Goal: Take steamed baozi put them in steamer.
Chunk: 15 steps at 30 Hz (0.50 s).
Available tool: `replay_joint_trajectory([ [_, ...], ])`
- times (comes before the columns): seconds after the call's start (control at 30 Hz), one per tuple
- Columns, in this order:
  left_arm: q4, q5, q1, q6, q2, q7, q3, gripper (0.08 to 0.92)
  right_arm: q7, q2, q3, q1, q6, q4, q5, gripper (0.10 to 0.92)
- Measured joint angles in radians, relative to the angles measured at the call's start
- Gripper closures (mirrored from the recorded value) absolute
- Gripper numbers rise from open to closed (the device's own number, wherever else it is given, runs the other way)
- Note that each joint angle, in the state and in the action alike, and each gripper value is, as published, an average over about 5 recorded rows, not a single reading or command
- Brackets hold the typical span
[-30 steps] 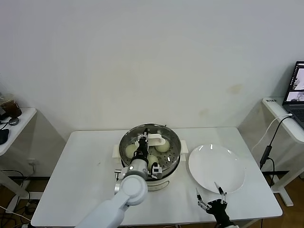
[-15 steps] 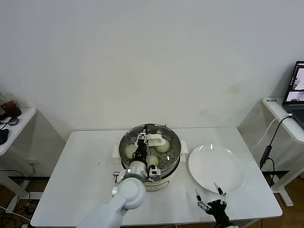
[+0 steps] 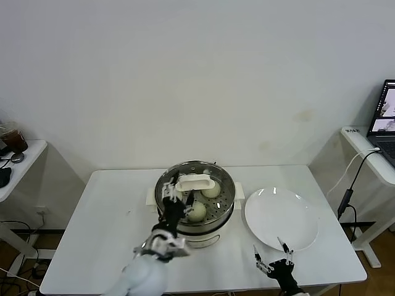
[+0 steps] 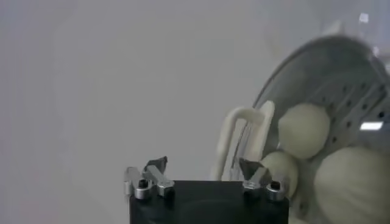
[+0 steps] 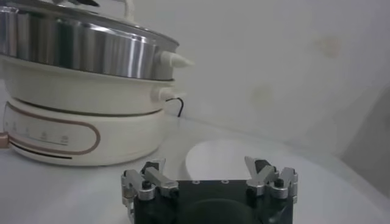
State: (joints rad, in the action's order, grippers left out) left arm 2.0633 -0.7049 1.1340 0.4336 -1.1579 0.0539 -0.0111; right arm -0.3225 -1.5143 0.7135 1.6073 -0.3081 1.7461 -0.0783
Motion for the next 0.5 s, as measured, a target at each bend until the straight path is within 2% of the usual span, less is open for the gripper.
replay_joint_trajectory([
  [0.27,0.132,0.387,0.318,-0.315,-0.012,0.124,0.271,0.177,0.005,0.011,0.0,0.009,0.01,0.007,0.023,0.203],
  [0.5,0.172,0.668,0.604,-0.469,-0.047,0.172,0.419,0.177,-0.002,0.037,-0.024,0.044,0.063,0.051,0.082,0.203],
])
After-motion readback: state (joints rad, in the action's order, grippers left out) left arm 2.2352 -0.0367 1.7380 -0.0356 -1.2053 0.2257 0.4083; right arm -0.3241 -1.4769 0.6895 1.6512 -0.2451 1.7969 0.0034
